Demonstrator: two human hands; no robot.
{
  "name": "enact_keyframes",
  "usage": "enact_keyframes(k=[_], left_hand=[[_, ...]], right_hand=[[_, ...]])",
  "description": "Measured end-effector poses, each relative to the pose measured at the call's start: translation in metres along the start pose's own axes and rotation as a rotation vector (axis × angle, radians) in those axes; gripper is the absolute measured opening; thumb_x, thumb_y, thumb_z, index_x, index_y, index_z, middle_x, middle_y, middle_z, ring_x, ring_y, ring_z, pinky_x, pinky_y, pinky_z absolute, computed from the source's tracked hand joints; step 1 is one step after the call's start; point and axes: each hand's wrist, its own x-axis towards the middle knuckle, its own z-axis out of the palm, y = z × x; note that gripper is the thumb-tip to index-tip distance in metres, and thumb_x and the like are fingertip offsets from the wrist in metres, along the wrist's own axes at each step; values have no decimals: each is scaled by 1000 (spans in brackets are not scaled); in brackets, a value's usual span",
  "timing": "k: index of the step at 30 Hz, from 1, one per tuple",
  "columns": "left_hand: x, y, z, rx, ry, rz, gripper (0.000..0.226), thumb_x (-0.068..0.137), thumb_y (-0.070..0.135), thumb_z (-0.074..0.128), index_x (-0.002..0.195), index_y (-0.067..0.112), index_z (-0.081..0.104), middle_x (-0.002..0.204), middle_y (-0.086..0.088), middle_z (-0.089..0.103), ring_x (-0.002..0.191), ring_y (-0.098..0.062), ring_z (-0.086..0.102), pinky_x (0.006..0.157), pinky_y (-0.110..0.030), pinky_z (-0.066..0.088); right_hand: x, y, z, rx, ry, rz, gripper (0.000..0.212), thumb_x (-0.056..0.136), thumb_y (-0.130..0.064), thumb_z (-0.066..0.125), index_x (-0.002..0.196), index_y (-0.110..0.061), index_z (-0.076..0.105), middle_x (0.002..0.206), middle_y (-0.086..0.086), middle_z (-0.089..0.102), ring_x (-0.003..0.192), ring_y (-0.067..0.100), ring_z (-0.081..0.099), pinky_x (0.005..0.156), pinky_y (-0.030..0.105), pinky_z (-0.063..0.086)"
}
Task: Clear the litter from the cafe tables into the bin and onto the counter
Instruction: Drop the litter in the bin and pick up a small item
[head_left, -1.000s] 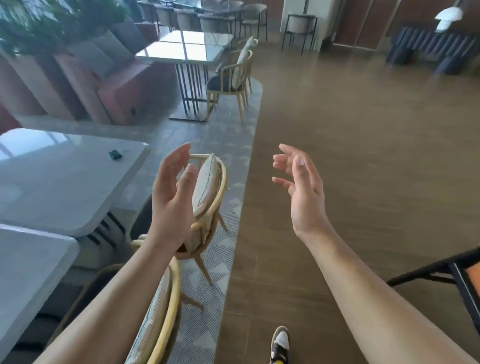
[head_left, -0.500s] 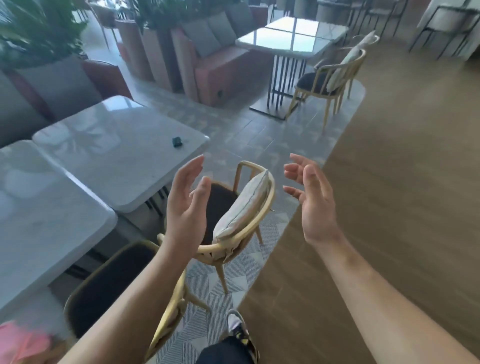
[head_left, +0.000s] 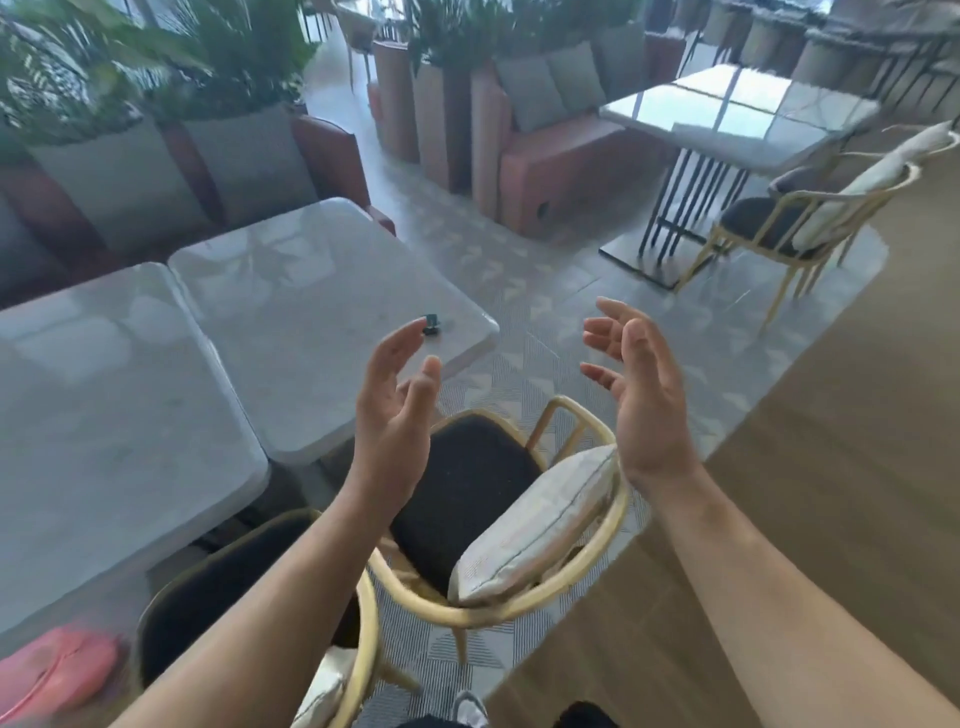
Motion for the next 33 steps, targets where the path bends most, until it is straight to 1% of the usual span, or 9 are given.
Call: enact_keyframes(k=[6,11,14,19,23,26,28,31,33], left_hand=[[56,-25,12,42,46,-7,42,96,46,58,136,32,56,144,0,60,137,-13,56,112,-31,50],[103,-62,33,94,108,-39,52,95,45,58,139,18,55,145,-6,59,133,-11,58,102,-14,48],[137,-88,49,131,156,-66,52,95,44,57,139,18,53,146,-7,57,132,-8,57,102,-11,47],[195,-148,73,193,225,-154,41,98,32,61,137,31,50,147,2,55,133,-3,56,103,-15,49],[240,-210,81,243,294,-230,42,99,23,64,139,28,50,147,2,54,133,-8,55,105,-22,51],[263,-255,84,293,296,-302,46,101,14,69,142,24,52,146,2,52,131,-8,53,104,-26,51],[276,-289,86,341,289,-348,50,99,15,72,144,23,52,145,4,51,129,-6,52,103,-23,49],[290,-335,87,405,291,-406,55,97,20,75,147,24,51,141,12,49,123,6,50,99,-15,42],[296,-361,88,450,296,-440,58,96,24,77,147,26,50,138,14,48,122,7,49,102,-18,42]], right_hand=[[77,40,33,87,-99,44,43,99,-64,42,126,-42,67,123,-8,69,120,13,66,102,43,56],[144,92,74,108,-240,98,47,100,-63,41,131,-36,65,122,-13,69,120,10,65,100,37,57],[188,126,86,93,-316,142,52,101,-62,39,137,-32,63,126,-14,68,121,8,64,99,34,56],[258,181,109,86,-373,200,60,96,-69,42,137,-31,63,126,-15,68,119,5,65,97,31,55],[304,231,138,70,-439,244,55,93,-73,44,134,-39,62,122,-26,67,119,0,63,102,32,53],[327,268,152,54,-441,274,60,92,-73,46,135,-35,63,130,-14,67,124,6,62,106,36,53],[342,295,160,46,-450,314,61,90,-72,47,134,-33,63,133,-7,66,127,9,61,109,36,51],[359,334,165,32,-445,383,59,92,-67,49,134,-29,64,126,-14,66,121,-1,61,104,28,49],[366,356,167,27,-435,411,54,96,-58,48,134,-25,65,122,-17,66,113,-8,62,99,23,48]])
